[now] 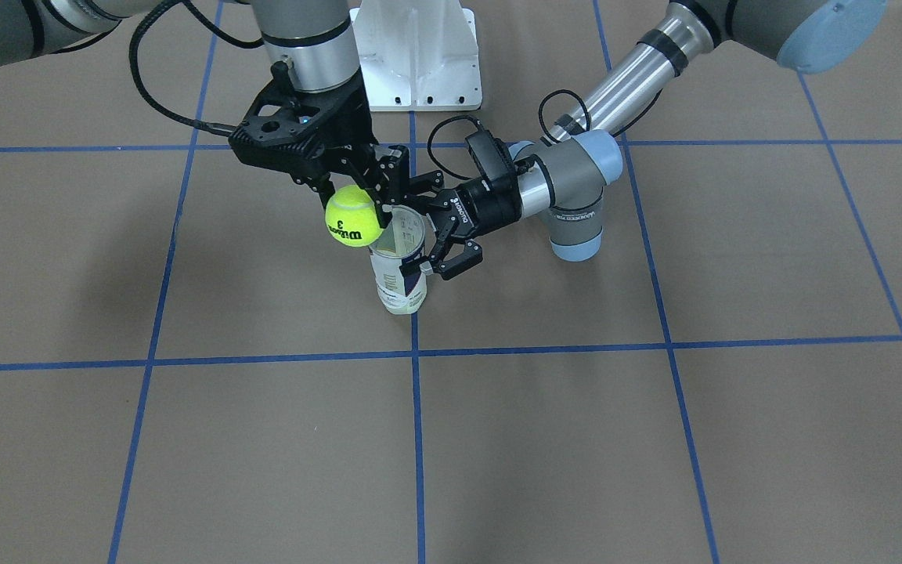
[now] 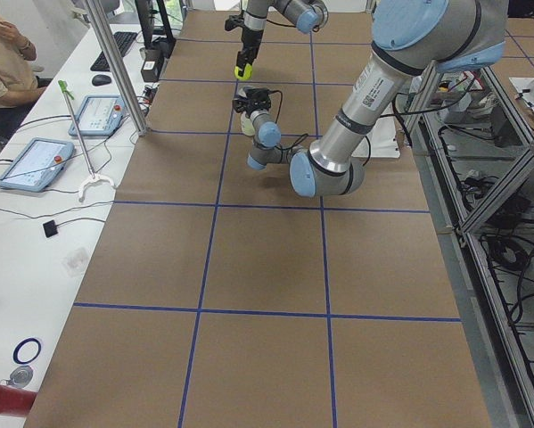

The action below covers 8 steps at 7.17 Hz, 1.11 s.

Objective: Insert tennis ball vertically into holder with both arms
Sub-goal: 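Carry the second ball with the right gripper over the cup, then lower the ball into the cup and open the right gripper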

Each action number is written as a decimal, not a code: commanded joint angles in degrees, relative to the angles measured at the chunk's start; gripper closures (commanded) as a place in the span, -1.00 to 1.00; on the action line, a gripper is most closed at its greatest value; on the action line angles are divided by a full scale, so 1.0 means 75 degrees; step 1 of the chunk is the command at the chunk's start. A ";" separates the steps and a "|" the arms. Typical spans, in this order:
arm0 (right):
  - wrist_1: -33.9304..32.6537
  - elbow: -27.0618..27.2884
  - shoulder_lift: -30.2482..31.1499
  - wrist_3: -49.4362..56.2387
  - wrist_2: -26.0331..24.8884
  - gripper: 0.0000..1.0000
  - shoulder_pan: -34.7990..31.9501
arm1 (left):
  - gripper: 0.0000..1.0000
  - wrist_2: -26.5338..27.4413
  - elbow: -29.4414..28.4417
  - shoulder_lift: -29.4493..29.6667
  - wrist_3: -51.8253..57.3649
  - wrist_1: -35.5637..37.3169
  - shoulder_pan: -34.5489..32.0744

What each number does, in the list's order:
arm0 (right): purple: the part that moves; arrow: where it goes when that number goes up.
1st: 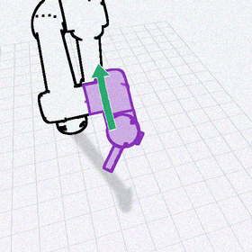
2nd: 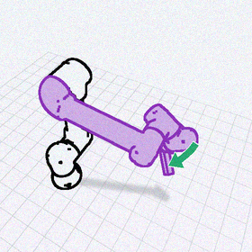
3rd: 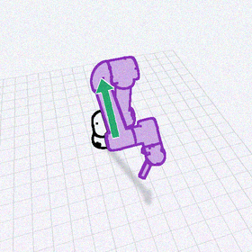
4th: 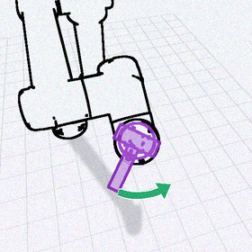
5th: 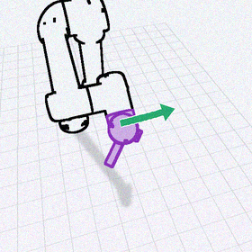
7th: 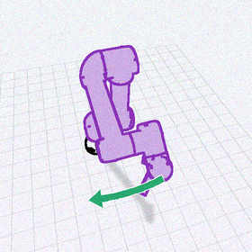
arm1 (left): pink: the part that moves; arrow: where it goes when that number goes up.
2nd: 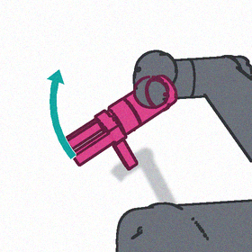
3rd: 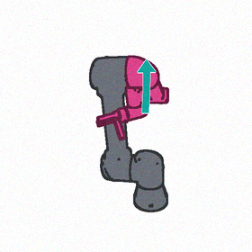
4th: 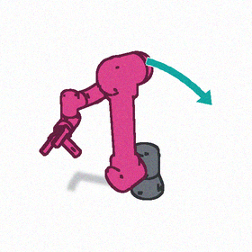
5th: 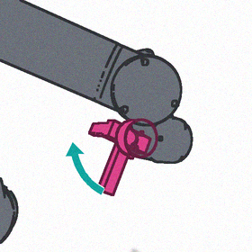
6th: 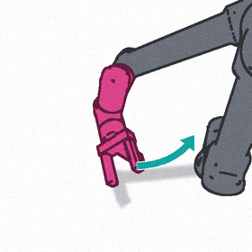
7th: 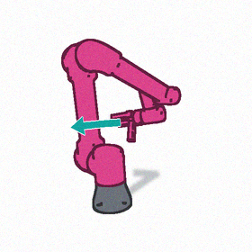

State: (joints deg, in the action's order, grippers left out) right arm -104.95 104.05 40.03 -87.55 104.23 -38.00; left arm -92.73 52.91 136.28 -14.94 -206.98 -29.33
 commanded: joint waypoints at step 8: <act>-0.0035 -0.0256 -0.0322 0.0048 -0.0433 -0.98 0.0297 | -0.98 0.0000 0.0000 0.0016 0.0000 0.0000 0.0008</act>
State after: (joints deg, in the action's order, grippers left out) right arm -105.20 101.88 37.66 -87.49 100.92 -35.70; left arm -92.73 52.89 136.38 -14.94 -206.94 -29.27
